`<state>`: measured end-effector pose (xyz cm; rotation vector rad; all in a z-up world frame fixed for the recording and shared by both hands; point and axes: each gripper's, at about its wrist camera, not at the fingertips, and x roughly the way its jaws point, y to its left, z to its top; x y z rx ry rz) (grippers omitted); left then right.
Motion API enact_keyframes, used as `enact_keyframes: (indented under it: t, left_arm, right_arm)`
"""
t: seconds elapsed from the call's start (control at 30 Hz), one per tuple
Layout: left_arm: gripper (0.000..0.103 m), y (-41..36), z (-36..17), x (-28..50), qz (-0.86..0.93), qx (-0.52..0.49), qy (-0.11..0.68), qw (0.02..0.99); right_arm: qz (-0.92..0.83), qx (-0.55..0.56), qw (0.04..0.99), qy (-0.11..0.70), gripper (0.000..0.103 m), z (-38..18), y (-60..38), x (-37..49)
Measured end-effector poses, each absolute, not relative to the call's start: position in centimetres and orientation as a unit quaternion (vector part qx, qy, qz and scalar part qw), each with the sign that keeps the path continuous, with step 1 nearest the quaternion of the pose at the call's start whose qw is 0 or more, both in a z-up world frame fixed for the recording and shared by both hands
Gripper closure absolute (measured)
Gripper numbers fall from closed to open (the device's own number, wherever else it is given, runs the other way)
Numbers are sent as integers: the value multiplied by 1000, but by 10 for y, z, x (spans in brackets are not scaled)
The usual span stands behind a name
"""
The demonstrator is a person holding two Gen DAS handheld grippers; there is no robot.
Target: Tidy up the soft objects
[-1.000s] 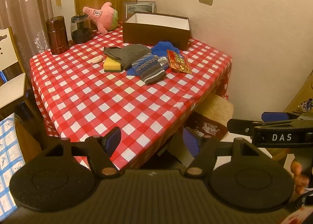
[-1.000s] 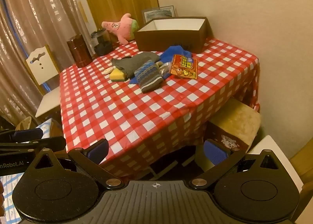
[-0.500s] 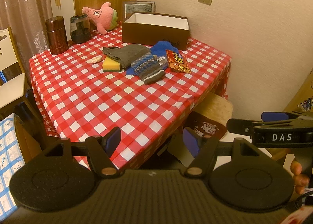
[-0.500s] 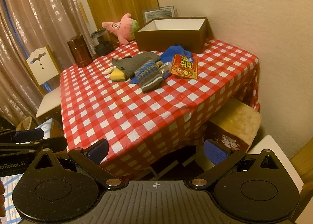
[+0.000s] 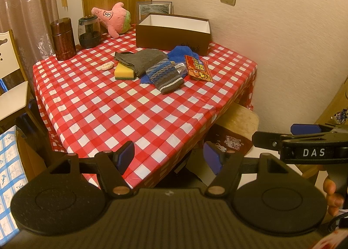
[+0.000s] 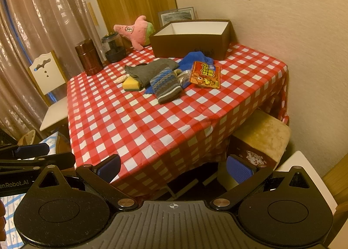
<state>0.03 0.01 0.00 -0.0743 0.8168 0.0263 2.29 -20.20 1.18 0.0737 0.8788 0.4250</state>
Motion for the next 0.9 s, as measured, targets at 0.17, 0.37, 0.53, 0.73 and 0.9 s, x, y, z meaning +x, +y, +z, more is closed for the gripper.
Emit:
enact_keyframes:
  t: [0.17,0.37,0.53,0.73,0.9]
  left_arm:
    - [35,0,0,0,12,-36,396,917]
    - [35,0,0,0,12,-36,397,917]
    - [35,0,0,0,13,-36,397,917]
    - [35,0,0,0,12,-36,397,917]
    - [35,0,0,0,12,-36,397,917]
  right_arm:
    - [204,36,883,422,0,12,-202,24]
    - [204,36,883,421,0,12,-201,25]
    - [204,36,883,421,0,13,-200,27]
    - [204,36,883,421,0,13,-199,29]
    - [204,36,883,421,0,13,-198,31]
